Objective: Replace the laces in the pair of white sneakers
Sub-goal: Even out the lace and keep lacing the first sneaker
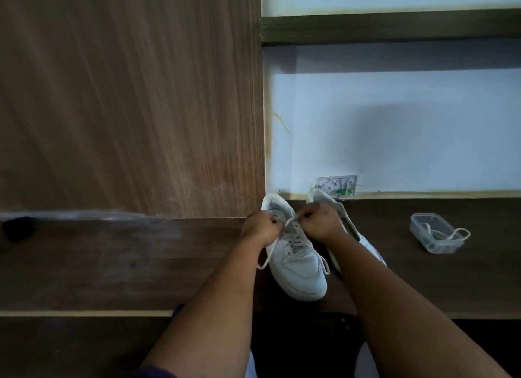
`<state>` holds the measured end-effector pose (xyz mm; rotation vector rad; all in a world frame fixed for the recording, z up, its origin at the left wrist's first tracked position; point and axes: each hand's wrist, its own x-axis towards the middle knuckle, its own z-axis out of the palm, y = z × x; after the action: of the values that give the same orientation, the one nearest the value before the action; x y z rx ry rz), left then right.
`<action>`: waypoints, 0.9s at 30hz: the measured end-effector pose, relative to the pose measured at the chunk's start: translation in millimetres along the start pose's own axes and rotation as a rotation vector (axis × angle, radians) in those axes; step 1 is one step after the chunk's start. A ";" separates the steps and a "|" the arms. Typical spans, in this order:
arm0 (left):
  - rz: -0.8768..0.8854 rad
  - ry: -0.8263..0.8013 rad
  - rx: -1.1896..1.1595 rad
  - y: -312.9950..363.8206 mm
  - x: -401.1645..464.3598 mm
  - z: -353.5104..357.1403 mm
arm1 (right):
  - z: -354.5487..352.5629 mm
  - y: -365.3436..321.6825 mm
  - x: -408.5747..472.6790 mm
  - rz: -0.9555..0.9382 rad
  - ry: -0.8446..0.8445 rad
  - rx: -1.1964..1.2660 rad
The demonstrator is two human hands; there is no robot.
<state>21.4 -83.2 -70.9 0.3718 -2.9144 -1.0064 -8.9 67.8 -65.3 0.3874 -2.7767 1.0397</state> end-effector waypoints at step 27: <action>-0.041 -0.138 -0.372 -3.3 7.2 4.8 | -46.2 28.0 3.9 0.078 0.006 0.123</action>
<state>14.6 -84.6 -77.0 0.3557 -2.7526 -1.6013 -18.4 117.9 -47.3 0.2928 -2.7509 1.2313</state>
